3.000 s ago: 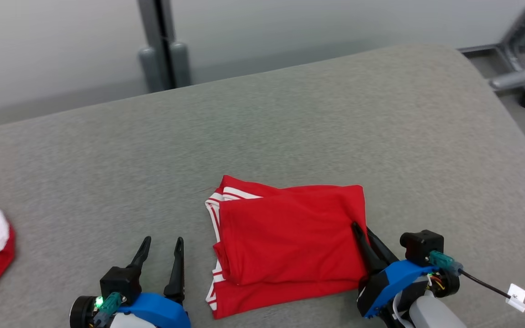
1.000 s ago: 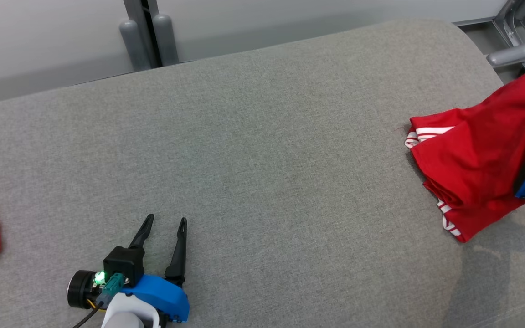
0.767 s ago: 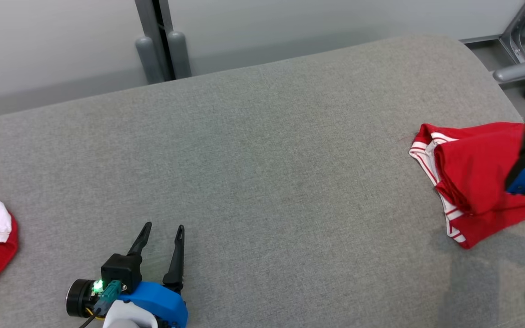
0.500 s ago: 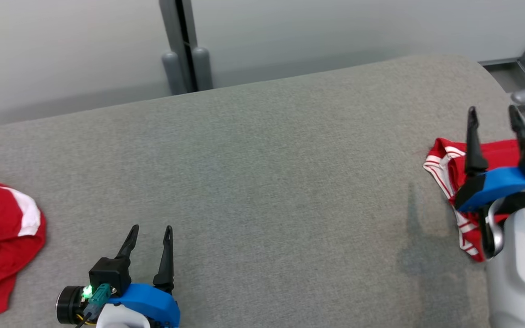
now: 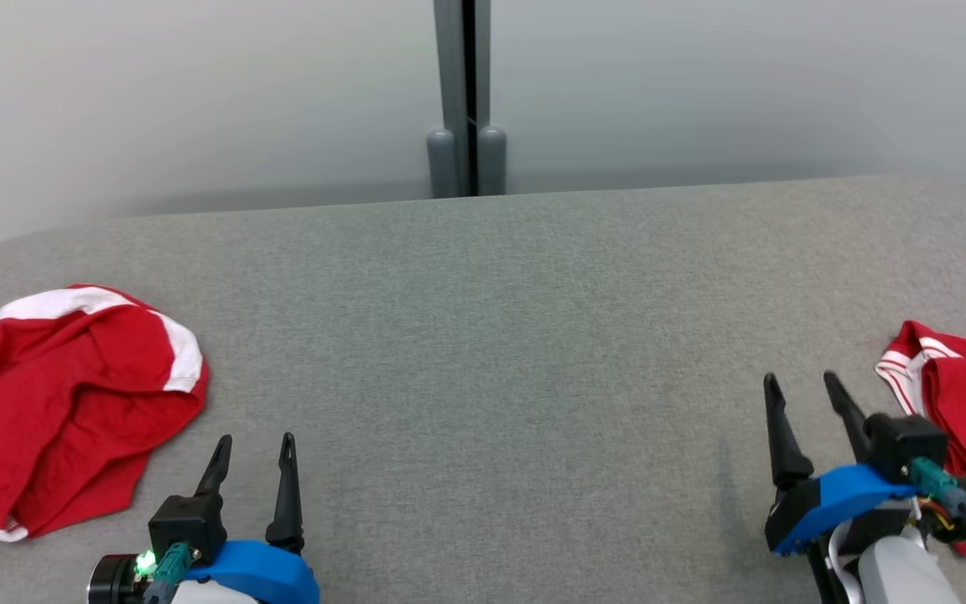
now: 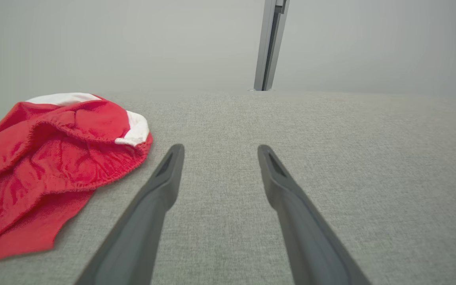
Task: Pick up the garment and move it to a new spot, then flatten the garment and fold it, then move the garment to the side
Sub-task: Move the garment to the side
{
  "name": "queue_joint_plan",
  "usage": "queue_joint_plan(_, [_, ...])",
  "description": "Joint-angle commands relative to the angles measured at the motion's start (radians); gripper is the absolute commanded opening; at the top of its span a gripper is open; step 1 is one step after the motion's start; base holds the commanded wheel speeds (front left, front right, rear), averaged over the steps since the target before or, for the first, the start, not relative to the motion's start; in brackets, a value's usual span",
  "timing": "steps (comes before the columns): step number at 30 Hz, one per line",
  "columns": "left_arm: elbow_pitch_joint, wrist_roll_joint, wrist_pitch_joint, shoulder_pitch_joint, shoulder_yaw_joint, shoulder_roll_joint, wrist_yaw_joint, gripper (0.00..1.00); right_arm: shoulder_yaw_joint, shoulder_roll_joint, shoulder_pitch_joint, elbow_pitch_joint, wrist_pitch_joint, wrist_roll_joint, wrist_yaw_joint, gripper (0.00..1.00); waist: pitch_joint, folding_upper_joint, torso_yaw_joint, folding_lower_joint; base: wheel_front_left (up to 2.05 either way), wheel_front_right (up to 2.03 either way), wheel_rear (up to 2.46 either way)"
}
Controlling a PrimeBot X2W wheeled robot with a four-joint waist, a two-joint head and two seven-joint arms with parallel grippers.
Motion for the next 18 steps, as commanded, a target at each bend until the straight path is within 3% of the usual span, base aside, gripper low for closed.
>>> queue_joint_plan(1, [-0.008, -0.001, -0.004, 0.009, 0.0, -0.001, 0.008, 1.0, 0.011, -0.001, 0.032, 0.008, -0.003, 0.018, 0.0, 1.0, -0.008, 0.0, 0.014, 0.0001, 0.0, 0.0, 0.0])
queue_joint_plan(9, [-0.017, -0.013, -0.004, 0.034, -0.006, -0.001, 0.022, 1.0, 0.027, -0.002, 0.083, 0.007, -0.003, 0.077, 0.0, 1.0, -0.041, 0.0, 0.063, 0.0001, 0.0, 0.0, 0.0])
queue_joint_plan(18, [-0.048, -0.017, -0.004, 0.063, 0.012, -0.001, 0.034, 1.0, 0.05, -0.001, 0.1, -0.028, -0.003, 0.115, 0.0, 1.0, -0.071, 0.0, 0.061, 0.0001, 0.0, 0.0, 0.0])
